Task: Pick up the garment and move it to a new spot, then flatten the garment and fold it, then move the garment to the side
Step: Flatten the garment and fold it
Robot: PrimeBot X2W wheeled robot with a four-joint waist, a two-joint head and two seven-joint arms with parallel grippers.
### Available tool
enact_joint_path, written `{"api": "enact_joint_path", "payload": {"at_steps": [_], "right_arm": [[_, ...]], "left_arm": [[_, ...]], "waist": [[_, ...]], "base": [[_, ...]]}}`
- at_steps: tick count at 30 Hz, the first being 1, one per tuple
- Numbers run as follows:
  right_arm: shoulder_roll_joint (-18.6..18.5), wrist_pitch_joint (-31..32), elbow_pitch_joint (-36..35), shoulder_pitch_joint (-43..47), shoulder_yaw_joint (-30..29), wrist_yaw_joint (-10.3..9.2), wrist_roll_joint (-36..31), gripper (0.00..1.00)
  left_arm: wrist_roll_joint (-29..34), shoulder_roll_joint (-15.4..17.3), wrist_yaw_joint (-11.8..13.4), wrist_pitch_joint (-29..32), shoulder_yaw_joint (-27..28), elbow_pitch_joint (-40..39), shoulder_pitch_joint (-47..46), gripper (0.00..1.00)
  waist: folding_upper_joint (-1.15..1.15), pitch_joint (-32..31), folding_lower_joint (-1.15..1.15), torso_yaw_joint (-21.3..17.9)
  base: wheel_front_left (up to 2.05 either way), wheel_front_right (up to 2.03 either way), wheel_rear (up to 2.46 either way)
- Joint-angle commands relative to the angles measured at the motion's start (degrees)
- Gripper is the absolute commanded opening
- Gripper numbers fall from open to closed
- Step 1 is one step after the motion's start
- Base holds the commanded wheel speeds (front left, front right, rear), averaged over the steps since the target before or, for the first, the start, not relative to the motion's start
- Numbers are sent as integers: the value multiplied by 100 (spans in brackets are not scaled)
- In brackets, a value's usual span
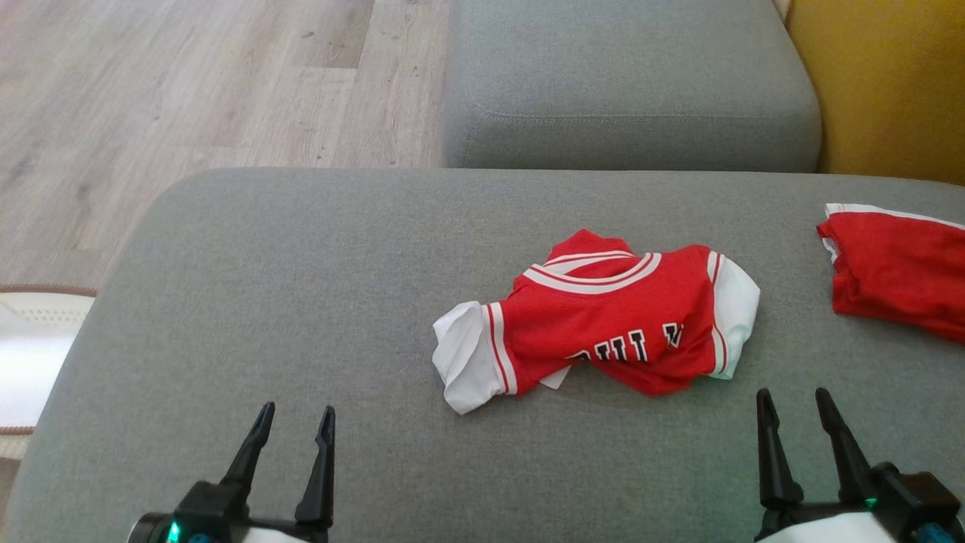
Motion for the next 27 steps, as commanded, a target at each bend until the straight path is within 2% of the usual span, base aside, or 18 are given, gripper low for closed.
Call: {"api": "enact_joint_path", "payload": {"at_steps": [1, 27], "right_arm": [[-43, -21, -155, -188, 123, 39, 52, 100], [-43, -21, -137, -242, 99, 39, 106, 100]], "left_arm": [[15, -43, 20, -71, 136, -185, -369, 100], [31, -43, 48, -71, 135, -150, -492, 100]], "waist": [[0, 2, 0, 7], [0, 99, 0, 87]], "base": [[0, 0, 0], [0, 0, 0]]}}
